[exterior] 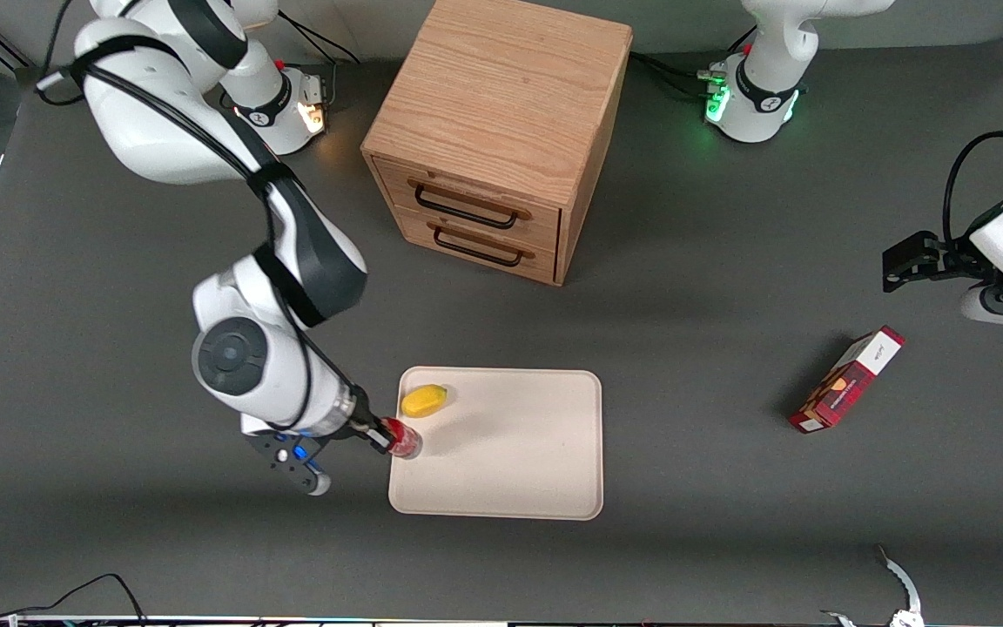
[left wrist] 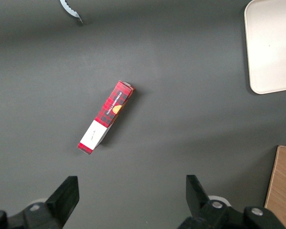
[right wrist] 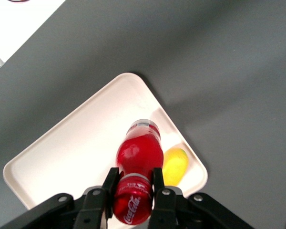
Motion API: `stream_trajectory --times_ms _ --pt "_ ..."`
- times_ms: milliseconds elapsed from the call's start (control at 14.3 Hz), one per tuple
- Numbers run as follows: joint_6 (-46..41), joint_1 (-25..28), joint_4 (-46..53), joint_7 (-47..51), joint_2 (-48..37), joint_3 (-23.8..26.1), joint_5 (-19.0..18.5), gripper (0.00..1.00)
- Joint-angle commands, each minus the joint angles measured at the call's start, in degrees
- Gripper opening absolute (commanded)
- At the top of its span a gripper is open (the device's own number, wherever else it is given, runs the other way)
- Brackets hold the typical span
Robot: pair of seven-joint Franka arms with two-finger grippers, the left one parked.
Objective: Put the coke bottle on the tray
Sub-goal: 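Lift the bottle and carry it toward the white tray, then set the bottle upright on the tray beside the lemon and release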
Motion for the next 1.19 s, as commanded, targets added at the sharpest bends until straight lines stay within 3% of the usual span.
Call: stream_trajectory --times_ms 0,140,209,349,628,767,977,1116 --pt "1.2 0.5 2.7 4.2 2.6 1.6 -3.7 0.0" --pt "3.3 0.5 0.8 5.7 3.1 1.8 -6.6 0.0" --pt "4.3 0.4 0.3 5.8 3.3 1.8 -6.7 0.07" --pt "4.4 0.4 0.3 5.6 3.8 1.8 -6.9 1.0" --pt "0.0 -0.7 0.6 3.6 0.5 3.4 -7.3 1.0" --pt "-8.7 -1.7 0.4 -3.0 -6.2 3.9 -7.0 1.0" --pt "-23.5 -8.3 0.0 -16.1 -17.3 10.8 -6.5 1.0" --pt "-32.8 -12.5 -1.3 -22.9 -24.3 12.7 -3.5 1.0"
